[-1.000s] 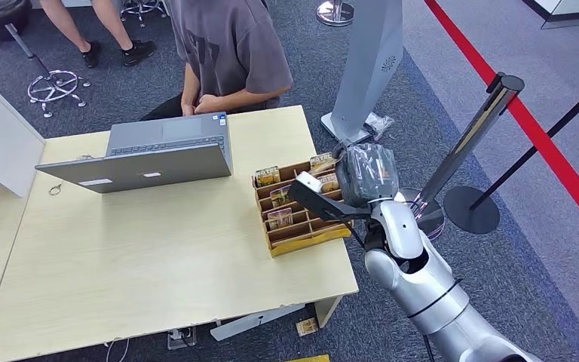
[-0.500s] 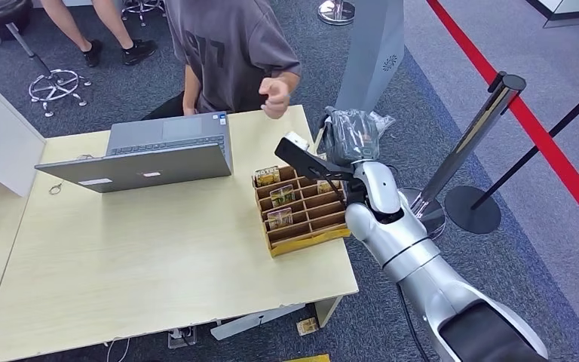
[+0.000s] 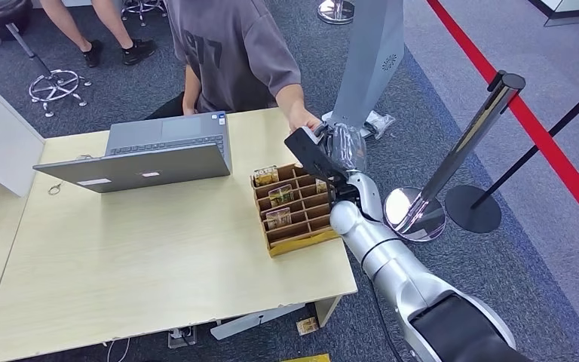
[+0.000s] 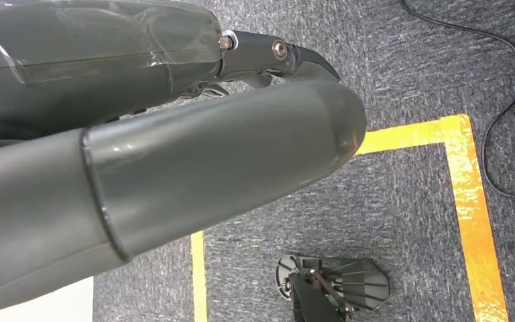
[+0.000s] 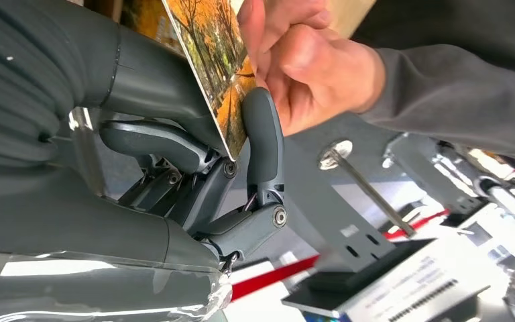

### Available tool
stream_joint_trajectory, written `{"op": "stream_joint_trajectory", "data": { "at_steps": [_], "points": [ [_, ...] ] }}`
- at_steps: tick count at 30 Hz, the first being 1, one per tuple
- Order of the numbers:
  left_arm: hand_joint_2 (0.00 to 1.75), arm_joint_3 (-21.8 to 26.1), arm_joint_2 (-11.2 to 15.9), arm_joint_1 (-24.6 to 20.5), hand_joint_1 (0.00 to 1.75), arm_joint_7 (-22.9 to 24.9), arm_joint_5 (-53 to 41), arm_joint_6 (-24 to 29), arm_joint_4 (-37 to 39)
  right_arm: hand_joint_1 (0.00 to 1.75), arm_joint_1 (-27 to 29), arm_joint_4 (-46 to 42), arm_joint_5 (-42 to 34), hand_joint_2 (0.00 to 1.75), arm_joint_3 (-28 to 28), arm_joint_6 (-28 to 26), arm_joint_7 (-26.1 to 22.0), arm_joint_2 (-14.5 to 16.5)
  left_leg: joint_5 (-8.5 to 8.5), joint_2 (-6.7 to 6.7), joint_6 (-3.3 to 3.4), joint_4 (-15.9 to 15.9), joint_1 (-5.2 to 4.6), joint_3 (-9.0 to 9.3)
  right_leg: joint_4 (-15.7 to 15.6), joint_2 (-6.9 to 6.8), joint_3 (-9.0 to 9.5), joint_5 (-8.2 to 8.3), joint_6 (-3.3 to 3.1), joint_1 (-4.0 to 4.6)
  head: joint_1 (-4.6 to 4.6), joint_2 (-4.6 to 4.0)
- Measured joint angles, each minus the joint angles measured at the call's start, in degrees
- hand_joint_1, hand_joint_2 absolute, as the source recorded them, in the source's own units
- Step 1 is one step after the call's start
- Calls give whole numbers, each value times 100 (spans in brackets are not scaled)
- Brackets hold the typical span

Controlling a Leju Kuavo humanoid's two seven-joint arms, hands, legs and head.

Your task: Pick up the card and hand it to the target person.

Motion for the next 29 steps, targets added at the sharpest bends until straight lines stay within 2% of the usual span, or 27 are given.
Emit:
{"op": "stream_joint_trajectory", "data": {
  "at_steps": [4, 8, 10, 14, 18, 22, 29],
  "points": [
    [0, -66, 1, 0, 0, 1, 4, 3, 0, 171, 5, 224, 69, 175, -162, -228, -211, 114, 5, 0, -7, 0, 0, -7, 5, 0, -11, 1, -2, 0, 0, 0],
    [0, -106, 1, 0, 0, 3, 10, 6, 1, 131, 90, 256, 847, 175, -662, -312, -538, 263, 5, -1, -8, 1, 1, -8, 6, 0, -13, 2, -3, 0, -2, 0],
    [0, -122, 1, -1, 0, 6, 9, 6, 1, 122, 162, 238, 1094, 175, -1001, -322, -660, 366, 6, -1, -8, 1, 2, -8, 7, 0, -13, 2, -3, 0, -2, 0],
    [0, -150, 1, -4, 0, 9, 8, 3, 1, 0, 275, 146, 1373, 175, -1426, -332, -815, 513, 6, 0, -9, 1, 2, -8, 8, 1, -13, 2, -3, 0, -1, 0],
    [0, -176, -1, -16, 0, 13, 8, 0, 1, 0, 338, 98, 1554, 175, -1611, -334, -810, 619, 6, 1, -9, 1, 3, -7, 10, 2, -13, 1, -3, 0, -1, 0],
    [0, -213, -1, -25, 0, 23, 9, -1, -1, 0, 341, 92, 1574, 0, -1610, -334, -562, 654, 8, 0, -13, 1, 2, -7, 13, 1, -13, 2, -3, 0, 0, 0],
    [0, -242, -1, -33, 0, 64, 28, -7, 1, 0, 342, 91, 1765, 0, -1499, -334, -305, 655, 11, 0, -17, 1, 2, -5, 18, 1, -14, 3, -6, 0, 0, 0]
  ]
}}
